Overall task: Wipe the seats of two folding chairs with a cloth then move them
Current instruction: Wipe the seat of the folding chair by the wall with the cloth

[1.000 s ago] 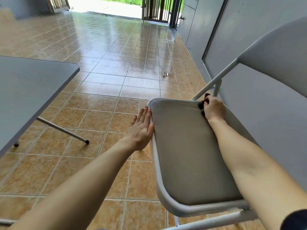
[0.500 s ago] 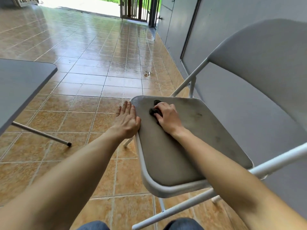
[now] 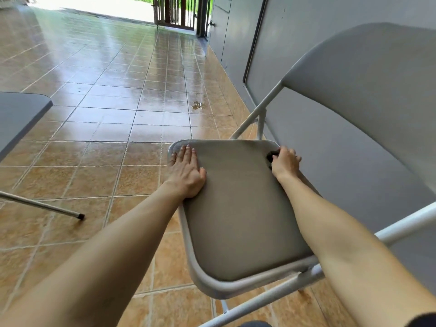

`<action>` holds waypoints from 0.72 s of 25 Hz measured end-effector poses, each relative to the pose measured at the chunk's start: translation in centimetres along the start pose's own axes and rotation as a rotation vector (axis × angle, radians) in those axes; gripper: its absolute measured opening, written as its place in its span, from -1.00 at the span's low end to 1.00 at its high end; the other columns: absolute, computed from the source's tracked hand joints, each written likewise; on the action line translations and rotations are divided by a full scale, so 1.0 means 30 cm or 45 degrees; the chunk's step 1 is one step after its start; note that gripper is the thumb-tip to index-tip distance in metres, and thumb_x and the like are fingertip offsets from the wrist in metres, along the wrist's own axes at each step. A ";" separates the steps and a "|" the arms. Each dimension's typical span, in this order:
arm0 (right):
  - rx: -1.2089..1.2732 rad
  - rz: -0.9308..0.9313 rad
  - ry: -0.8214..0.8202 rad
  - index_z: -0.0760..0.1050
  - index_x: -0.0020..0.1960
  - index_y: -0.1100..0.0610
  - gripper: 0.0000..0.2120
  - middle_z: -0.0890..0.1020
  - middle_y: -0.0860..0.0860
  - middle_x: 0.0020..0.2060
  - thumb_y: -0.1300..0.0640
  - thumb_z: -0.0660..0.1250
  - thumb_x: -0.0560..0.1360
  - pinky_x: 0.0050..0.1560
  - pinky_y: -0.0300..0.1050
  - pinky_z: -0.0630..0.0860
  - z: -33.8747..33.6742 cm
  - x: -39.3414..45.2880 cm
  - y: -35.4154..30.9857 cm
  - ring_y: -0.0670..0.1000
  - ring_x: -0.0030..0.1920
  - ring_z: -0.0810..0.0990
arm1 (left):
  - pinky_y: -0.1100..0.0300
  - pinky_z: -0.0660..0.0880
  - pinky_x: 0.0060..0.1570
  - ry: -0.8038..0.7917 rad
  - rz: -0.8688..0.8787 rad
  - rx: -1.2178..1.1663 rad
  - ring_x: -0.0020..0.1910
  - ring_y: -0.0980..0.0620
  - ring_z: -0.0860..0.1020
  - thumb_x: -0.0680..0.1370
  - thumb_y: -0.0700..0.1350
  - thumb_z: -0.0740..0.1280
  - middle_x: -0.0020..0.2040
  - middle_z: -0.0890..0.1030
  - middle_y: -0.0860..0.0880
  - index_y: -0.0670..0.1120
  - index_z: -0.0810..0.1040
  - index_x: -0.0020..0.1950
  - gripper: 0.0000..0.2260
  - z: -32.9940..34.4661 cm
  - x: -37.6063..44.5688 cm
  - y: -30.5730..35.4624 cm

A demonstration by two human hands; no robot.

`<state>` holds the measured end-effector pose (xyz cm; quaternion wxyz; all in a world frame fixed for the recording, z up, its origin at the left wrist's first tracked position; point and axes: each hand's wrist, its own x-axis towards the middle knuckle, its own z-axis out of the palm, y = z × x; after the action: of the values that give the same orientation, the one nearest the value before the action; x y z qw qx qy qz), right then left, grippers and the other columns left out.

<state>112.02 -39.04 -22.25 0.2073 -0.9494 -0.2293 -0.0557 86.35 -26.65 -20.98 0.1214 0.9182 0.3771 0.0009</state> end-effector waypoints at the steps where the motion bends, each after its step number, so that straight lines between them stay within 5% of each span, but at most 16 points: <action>1: 0.084 -0.124 -0.043 0.47 0.21 0.20 -0.74 0.48 0.23 0.24 0.14 0.21 0.57 0.25 0.09 0.36 0.025 -0.017 -0.073 0.28 0.23 0.38 | 0.06 -0.24 0.54 0.009 0.001 0.004 0.58 0.01 -0.20 0.61 0.07 -0.09 0.60 -0.16 -0.09 -0.17 -0.14 0.58 -0.39 0.000 0.005 -0.003; 7: 0.323 -0.973 -0.266 0.55 0.05 0.14 -0.84 0.63 0.08 0.09 0.18 0.37 0.47 0.22 0.00 0.41 0.046 -0.110 -0.225 0.17 0.07 0.51 | 0.08 -0.22 0.54 0.028 0.022 0.013 0.58 0.01 -0.19 0.61 0.07 -0.07 0.60 -0.15 -0.09 -0.16 -0.13 0.59 -0.40 0.002 0.011 -0.009; 9: 0.175 -0.878 -0.171 0.53 0.06 0.15 -0.84 0.62 0.09 0.12 0.20 0.34 0.48 0.22 -0.01 0.37 0.037 0.000 -0.133 0.20 0.11 0.49 | 0.08 -0.22 0.54 0.032 0.033 0.013 0.58 0.02 -0.19 0.61 0.07 -0.08 0.60 -0.16 -0.09 -0.16 -0.13 0.59 -0.40 0.002 0.015 -0.011; 14: -0.102 -0.158 0.001 0.47 0.18 0.21 -0.76 0.53 0.22 0.20 0.18 0.16 0.57 0.21 0.04 0.35 0.049 0.218 0.041 0.29 0.21 0.38 | 0.07 -0.20 0.55 0.057 0.030 0.028 0.58 0.03 -0.19 0.61 0.08 -0.09 0.60 -0.15 -0.09 -0.15 -0.13 0.59 -0.40 0.010 0.019 -0.010; 16: -0.022 -0.181 -0.051 0.48 0.18 0.20 -0.77 0.54 0.22 0.18 0.17 0.17 0.57 0.22 0.05 0.36 0.065 0.235 -0.032 0.28 0.23 0.39 | 0.08 -0.20 0.54 0.068 0.028 0.037 0.58 0.03 -0.19 0.61 0.07 -0.09 0.60 -0.14 -0.08 -0.15 -0.12 0.59 -0.40 0.012 0.019 -0.007; 18: 0.163 -0.459 -0.163 0.51 0.10 0.16 -0.83 0.60 0.19 0.10 0.17 0.23 0.54 0.22 0.08 0.43 0.086 0.199 -0.150 0.26 0.18 0.46 | 0.08 -0.21 0.54 0.070 0.026 0.041 0.58 0.03 -0.18 0.61 0.07 -0.09 0.60 -0.14 -0.08 -0.15 -0.12 0.59 -0.40 0.011 0.022 -0.010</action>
<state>115.28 -31.85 -21.74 0.2391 -0.8795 -0.4112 -0.0169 86.63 -26.07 -21.42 0.0963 0.9234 0.3710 0.0214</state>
